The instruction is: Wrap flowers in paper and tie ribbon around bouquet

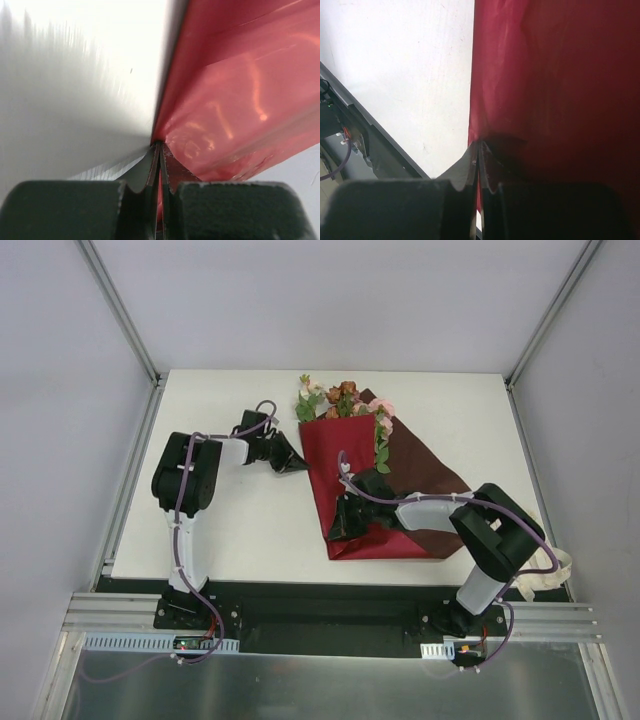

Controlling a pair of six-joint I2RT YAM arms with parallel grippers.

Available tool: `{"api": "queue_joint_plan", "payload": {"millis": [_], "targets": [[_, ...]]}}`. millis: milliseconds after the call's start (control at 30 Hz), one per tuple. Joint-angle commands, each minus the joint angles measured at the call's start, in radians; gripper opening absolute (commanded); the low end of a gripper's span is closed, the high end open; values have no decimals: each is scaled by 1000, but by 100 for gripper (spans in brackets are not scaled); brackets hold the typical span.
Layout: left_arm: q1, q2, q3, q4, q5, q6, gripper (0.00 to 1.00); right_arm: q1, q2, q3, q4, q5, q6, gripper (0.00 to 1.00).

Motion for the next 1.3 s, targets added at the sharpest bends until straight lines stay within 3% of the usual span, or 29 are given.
{"api": "queue_joint_plan", "payload": {"millis": [0, 600, 800, 900, 1033, 1100, 1267], "targets": [[18, 89, 92, -88, -113, -15, 0, 12, 59, -14, -79, 51, -19, 1], [136, 251, 359, -204, -199, -158, 0, 10, 49, 9, -111, 40, -16, 1], [161, 350, 674, -394, -137, 3, 0, 10, 60, 52, -130, 28, -19, 1], [155, 158, 559, -410, -226, 108, 0, 12, 40, 66, -142, 37, -19, 1], [103, -189, 265, -393, -265, 210, 20, 10, 2, 66, -170, 37, -22, 3], [54, -274, 176, -372, -240, 241, 29, 10, -15, 67, -194, 39, -30, 7], [-148, -420, -29, -312, -122, 278, 32, 1, -127, 52, -295, 98, -67, 15]]}}
